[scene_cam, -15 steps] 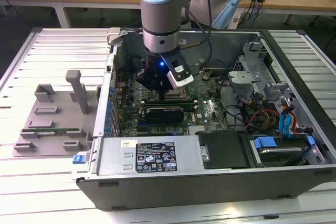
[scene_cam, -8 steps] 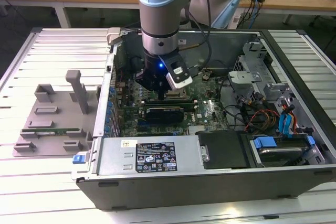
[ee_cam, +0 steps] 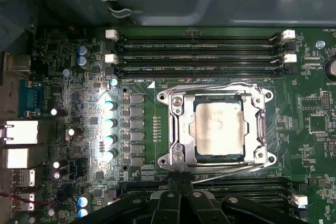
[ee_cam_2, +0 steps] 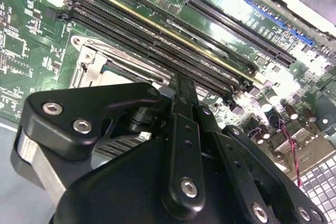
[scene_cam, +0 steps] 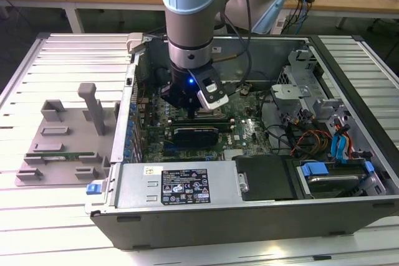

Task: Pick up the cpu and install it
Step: 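Install the second cpu locking lever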

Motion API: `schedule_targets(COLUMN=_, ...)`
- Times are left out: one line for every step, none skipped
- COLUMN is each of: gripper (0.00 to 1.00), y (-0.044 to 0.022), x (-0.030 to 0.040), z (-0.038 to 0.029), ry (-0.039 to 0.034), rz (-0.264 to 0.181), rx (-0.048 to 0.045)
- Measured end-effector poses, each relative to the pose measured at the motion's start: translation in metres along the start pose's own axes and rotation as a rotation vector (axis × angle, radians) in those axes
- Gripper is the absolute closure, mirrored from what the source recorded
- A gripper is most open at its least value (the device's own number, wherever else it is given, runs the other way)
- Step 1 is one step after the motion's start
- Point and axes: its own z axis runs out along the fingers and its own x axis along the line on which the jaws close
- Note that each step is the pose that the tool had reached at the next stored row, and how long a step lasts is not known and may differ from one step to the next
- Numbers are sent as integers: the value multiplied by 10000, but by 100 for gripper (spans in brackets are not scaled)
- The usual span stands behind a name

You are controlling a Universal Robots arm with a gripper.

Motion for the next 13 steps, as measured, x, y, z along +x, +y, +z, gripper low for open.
schedule_targets(gripper=89, y=-2, x=5, z=6, ry=-1, rz=3, rx=-3)
schedule_targets(gripper=89, y=-3, x=11, z=18, ry=1, rz=1, rx=-4)
schedule_targets(gripper=89, y=-5, x=14, z=28, ry=2, rz=0, rx=-17)
schedule_targets(gripper=89, y=-6, x=17, z=43, ry=2, rz=-1, rx=-26)
schedule_targets(gripper=89, y=-7, x=19, z=51, ry=2, rz=1, rx=-35)
schedule_targets(gripper=89, y=-8, x=22, z=54, ry=5, rz=4, rx=-99)
schedule_targets(gripper=89, y=-7, x=23, z=56, ry=7, rz=11, rx=-249)
schedule_targets(gripper=89, y=-7, x=25, z=58, ry=8, rz=15, rx=-350)
schedule_targets(gripper=89, y=-8, x=28, z=65, ry=9, rz=16, rx=-386)
schedule_targets(gripper=89, y=-10, x=31, z=74, ry=10, rz=16, rx=-413)
schedule_targets(gripper=89, y=-11, x=40, z=87, ry=12, rz=19, rx=-462)
schedule_targets(gripper=89, y=-13, x=51, z=99, ry=15, rz=22, rx=-542)
schedule_targets(gripper=89, y=-14, x=59, z=106, ry=17, rz=25, rx=-608)
